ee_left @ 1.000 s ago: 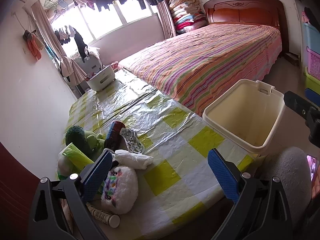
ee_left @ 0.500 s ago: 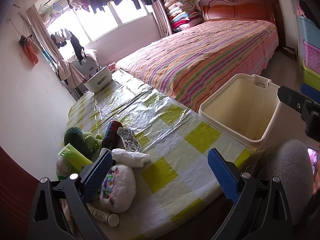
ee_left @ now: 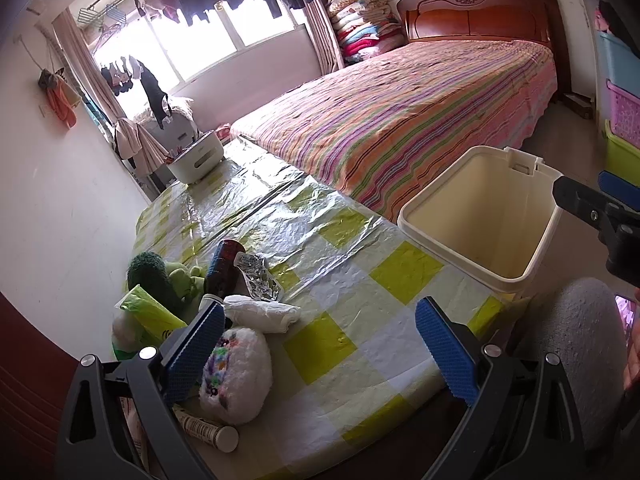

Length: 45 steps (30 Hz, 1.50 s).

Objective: Collect trash

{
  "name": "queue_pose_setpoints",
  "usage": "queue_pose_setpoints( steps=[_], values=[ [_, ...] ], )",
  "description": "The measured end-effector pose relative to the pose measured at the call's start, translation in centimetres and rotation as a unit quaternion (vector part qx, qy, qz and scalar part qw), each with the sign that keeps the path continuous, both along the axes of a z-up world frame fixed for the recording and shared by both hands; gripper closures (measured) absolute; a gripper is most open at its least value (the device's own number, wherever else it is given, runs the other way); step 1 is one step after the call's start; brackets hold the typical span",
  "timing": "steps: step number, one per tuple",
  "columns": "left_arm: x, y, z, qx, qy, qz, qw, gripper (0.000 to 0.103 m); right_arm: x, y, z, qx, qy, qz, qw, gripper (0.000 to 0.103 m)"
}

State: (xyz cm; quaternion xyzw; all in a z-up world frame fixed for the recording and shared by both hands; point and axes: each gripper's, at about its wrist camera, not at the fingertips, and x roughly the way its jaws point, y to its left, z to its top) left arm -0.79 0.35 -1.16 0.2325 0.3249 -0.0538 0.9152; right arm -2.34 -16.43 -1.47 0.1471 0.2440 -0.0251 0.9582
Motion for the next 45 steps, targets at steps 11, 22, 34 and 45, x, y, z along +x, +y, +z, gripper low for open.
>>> queue_pose_setpoints(
  steps=[11, 22, 34, 45],
  values=[
    [-0.05, 0.04, -0.26, 0.002, 0.003, 0.0, 1.0, 0.009, 0.24, 0.37, -0.16, 0.0, 0.004, 0.004, 1.0, 0.006],
    [-0.02, 0.17, -0.33, 0.001, 0.003, 0.0, 1.0, 0.009, 0.27, 0.47, -0.19, 0.0, 0.004, 0.004, 1.0, 0.006],
    [0.03, 0.54, -0.53, 0.001, 0.006, 0.002, 1.0, 0.009, 0.57, 0.72, -0.31, 0.001, 0.006, 0.007, 1.0, 0.006],
    [0.03, 0.6, -0.6, 0.005, 0.005, 0.003, 1.0, 0.009, 0.69, 0.82, -0.25, 0.0, 0.007, 0.012, 1.0, 0.006]
  ],
)
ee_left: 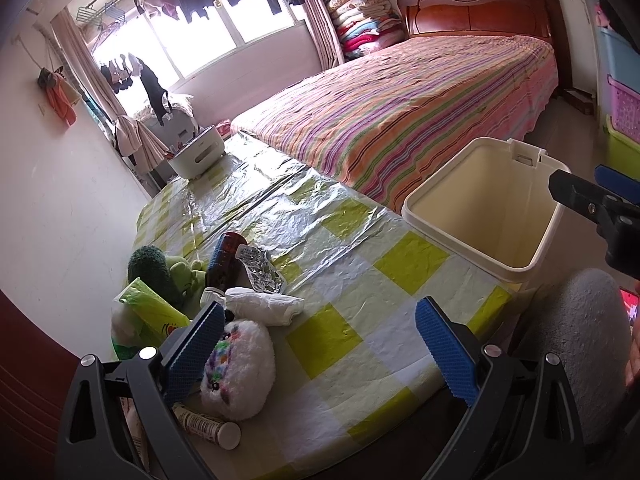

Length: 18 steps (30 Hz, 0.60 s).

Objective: Collect trash

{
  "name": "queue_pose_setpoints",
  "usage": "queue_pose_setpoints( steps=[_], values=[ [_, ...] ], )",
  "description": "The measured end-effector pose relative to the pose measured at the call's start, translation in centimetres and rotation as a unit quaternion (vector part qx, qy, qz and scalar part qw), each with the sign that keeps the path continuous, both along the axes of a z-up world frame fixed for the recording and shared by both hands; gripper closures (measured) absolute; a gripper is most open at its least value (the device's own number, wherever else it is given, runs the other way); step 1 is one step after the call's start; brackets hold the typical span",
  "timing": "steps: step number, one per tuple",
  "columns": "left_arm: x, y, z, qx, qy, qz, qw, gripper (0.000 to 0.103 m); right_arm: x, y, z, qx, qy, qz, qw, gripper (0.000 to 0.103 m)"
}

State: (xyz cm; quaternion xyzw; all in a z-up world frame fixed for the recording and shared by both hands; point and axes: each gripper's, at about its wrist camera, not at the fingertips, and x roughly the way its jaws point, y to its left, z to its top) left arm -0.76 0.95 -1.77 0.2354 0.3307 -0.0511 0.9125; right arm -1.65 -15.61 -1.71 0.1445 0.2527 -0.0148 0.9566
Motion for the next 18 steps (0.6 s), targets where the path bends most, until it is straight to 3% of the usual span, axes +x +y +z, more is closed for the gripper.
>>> queue_pose_setpoints(
  steps=[18],
  values=[
    [-0.19, -0.01, 0.03, 0.003, 0.0, -0.001, 1.0, 0.009, -0.03, 0.11, 0.02, 0.002, 0.001, 0.004, 1.0, 0.006]
  ],
)
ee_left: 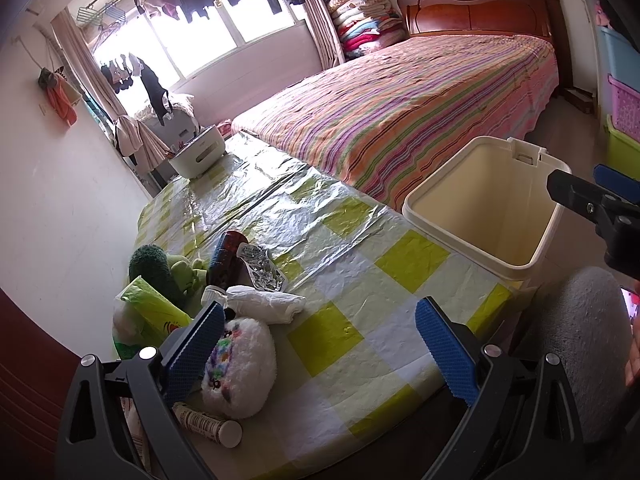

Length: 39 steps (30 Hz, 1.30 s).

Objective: Collect trash

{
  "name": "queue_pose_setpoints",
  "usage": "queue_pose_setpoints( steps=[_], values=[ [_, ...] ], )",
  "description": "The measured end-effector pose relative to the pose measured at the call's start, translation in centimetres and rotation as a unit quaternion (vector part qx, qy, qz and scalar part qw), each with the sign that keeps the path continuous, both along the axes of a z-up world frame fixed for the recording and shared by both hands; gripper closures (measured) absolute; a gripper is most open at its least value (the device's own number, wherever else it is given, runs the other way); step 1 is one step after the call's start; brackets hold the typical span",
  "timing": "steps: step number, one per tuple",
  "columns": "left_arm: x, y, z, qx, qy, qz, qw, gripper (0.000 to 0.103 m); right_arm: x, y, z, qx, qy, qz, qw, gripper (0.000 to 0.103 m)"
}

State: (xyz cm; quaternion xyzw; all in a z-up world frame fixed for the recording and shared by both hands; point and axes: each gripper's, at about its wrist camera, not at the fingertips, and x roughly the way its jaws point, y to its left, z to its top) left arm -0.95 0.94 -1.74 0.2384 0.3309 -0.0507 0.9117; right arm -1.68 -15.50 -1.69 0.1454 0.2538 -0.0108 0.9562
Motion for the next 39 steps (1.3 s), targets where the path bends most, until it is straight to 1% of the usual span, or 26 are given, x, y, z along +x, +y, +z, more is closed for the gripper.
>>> queue_pose_setpoints(
  steps=[12, 17, 22, 25, 30, 35, 39],
  values=[
    [0.0, 0.4, 0.0, -0.008, -0.002, 0.007, 0.9999, 0.009, 0.0, 0.0, 0.0, 0.001, 0.0, 0.001, 1.0, 0.006],
    [-0.1, 0.9, 0.3, -0.03, 0.002, 0.004, 0.9995, 0.009, -0.1, 0.2, 0.0, 0.001, 0.0, 0.004, 1.0, 0.006],
    [0.2, 1.6, 0.3, -0.042, 0.005, 0.014, 0.999, 0.009, -0.2, 0.5, 0.2, -0.001, -0.006, 0.011, 1.0, 0.006],
    [0.6, 2.4, 0.2, -0.046, 0.007, 0.031, 0.9984, 0.009, 0.0, 0.7, 0.6, -0.005, -0.014, 0.017, 1.0, 0.006],
    [1.0, 4.7, 0.6, -0.072, 0.007, 0.07, 0.9949, 0.009, 0.5, 1.3, 1.3, -0.008, -0.027, 0.029, 0.999, 0.006],
    [1.0, 6.9, 0.9, -0.079, -0.004, 0.102, 0.9916, 0.009, 1.1, 2.5, 2.2, -0.013, -0.042, 0.052, 0.998, 0.006],
    [0.6, 8.5, 1.0, -0.075, -0.015, 0.132, 0.9883, 0.009, 2.0, 3.8, 2.9, -0.014, -0.053, 0.08, 0.995, 0.006]
  ],
)
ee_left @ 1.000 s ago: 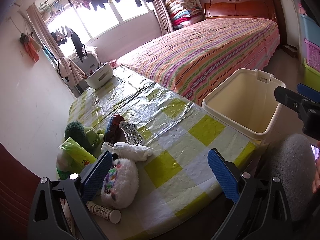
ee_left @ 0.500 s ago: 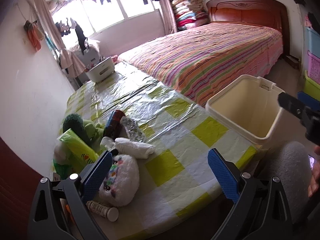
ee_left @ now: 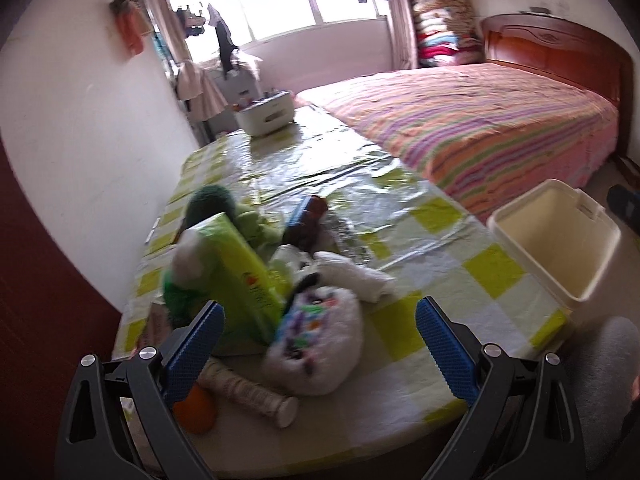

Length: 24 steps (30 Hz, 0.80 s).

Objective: Collect trash
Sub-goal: 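Move the right tool to the white fluffy plush pouch and grasp it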

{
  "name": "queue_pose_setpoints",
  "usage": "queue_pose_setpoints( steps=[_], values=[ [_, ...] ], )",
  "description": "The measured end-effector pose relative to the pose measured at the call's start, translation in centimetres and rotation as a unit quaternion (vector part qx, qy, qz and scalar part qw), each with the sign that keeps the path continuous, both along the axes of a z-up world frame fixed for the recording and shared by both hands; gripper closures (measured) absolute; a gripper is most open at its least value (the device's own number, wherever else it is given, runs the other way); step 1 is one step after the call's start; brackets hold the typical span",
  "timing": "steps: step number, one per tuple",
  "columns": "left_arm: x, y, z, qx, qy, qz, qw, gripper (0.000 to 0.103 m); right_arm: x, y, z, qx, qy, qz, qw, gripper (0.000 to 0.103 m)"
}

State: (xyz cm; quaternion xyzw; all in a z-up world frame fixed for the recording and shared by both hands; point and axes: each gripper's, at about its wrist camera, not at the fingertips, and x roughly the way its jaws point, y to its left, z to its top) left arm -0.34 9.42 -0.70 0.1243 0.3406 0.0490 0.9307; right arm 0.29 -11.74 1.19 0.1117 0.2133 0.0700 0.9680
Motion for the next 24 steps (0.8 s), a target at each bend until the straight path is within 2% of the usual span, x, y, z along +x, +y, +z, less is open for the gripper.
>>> queue_pose_setpoints(
  steps=[8, 14, 16, 20, 24],
  values=[
    [-1.0, 2.7, 0.3, 0.002, -0.018, 0.048, 0.9987, 0.009, 2.6, 4.1, 1.6, -0.019, -0.024, 0.092, 0.995, 0.006],
    [-3.9, 4.4, 0.6, 0.004, -0.049, 0.069, 0.9964, 0.009, 5.5, 8.8, 1.5, -0.021, -0.007, 0.195, 0.981, 0.006],
    [-4.9, 5.0, 0.6, 0.008, -0.055, 0.084, 0.9949, 0.009, 6.5, 10.7, 1.3, -0.028, -0.003, 0.23, 0.973, 0.006],
    [-6.5, 6.7, 0.4, -0.011, -0.063, 0.111, 0.9918, 0.009, 8.2, 14.8, 0.4, -0.045, 0.015, 0.315, 0.948, 0.006],
    [-7.8, 9.2, -0.2, -0.061, -0.056, 0.139, 0.9868, 0.009, 8.9, 17.1, -0.6, -0.048, 0.036, 0.367, 0.928, 0.006]
  ],
)
